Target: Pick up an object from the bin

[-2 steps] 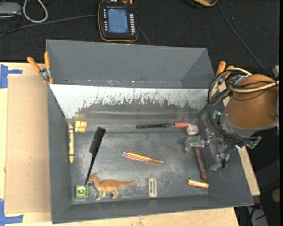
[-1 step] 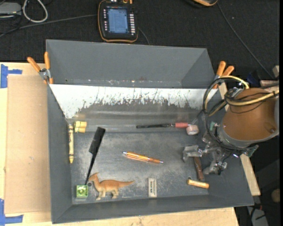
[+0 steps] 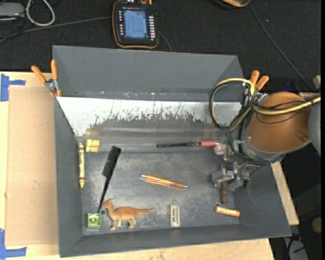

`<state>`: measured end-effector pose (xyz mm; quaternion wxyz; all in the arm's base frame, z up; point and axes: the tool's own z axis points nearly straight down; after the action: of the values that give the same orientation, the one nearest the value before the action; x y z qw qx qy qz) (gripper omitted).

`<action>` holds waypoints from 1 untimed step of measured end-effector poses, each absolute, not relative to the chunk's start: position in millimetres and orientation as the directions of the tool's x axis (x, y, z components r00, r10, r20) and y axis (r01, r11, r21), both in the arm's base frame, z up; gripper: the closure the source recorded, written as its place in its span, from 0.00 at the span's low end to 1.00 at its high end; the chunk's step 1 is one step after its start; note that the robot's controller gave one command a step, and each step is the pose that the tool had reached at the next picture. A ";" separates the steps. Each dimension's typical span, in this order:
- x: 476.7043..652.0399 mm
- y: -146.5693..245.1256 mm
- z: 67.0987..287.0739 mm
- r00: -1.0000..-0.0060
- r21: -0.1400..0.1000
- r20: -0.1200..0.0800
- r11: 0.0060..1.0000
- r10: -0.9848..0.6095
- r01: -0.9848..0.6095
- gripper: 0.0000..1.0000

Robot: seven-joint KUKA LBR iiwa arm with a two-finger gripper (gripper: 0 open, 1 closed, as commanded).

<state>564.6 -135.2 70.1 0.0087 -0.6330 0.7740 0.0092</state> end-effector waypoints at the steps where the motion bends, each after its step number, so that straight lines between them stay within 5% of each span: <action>1: 564.5 -135.3 70.6 -0.200 0.003 -0.026 0.200 -0.979 -0.980 1.00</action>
Offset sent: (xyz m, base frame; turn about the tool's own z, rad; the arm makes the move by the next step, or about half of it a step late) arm -0.0002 -0.0002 0.1081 0.0009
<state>564.5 -135.3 70.6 0.0090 -0.6324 0.7745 0.0094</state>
